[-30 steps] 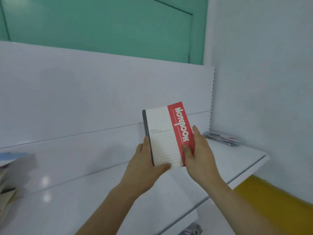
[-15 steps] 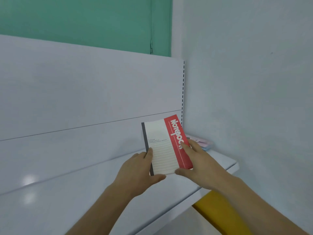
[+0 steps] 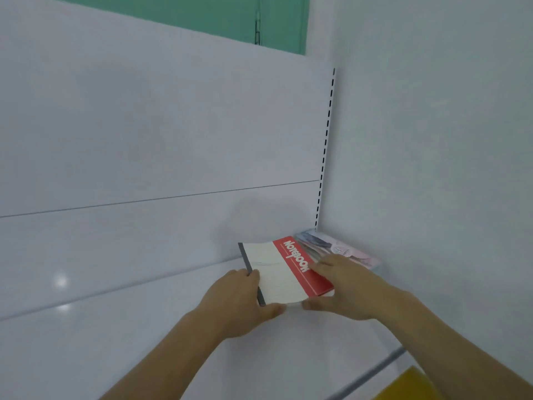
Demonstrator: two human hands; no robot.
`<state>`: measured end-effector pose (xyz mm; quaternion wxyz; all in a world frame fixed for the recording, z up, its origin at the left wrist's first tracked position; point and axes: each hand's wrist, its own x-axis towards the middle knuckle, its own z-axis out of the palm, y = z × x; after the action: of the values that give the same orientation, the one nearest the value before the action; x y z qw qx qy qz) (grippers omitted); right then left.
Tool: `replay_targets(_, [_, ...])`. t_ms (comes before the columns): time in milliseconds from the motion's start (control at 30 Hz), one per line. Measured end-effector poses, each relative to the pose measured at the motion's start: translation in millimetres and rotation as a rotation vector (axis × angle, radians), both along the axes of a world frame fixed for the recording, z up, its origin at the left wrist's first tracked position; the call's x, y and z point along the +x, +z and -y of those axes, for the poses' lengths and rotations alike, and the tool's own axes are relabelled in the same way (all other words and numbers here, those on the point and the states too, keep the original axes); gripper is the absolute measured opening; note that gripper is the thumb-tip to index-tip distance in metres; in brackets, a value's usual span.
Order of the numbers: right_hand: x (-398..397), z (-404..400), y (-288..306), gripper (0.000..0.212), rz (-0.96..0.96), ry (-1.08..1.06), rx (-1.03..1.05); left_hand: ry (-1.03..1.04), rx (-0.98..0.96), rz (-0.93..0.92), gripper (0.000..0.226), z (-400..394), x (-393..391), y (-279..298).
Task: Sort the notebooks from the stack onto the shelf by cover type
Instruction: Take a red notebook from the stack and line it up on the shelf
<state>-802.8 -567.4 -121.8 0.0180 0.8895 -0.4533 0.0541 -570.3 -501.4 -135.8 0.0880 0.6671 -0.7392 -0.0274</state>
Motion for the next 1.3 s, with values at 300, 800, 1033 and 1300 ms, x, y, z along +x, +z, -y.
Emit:
replay_targets(300, [-13, 67, -35, 0.079, -0.067, 0.168, 0.010, 0.148, 0.083, 0.050, 0.065, 29, -26, -31])
replay_targets(800, [-21, 99, -47, 0.089, -0.040, 0.260, 0.026, 0.258, 0.125, -0.033, 0.053, 38, -39, -27])
replay_targets(1033, [-21, 104, -46, 0.085, -0.069, 0.266, 0.002, 0.225, 0.185, -0.048, 0.060, 38, -33, -27])
replay_targets(1300, [-23, 95, -34, 0.072, -0.033, 0.255, -0.002, 0.262, 0.148, -0.132, 0.081, 31, -41, -27])
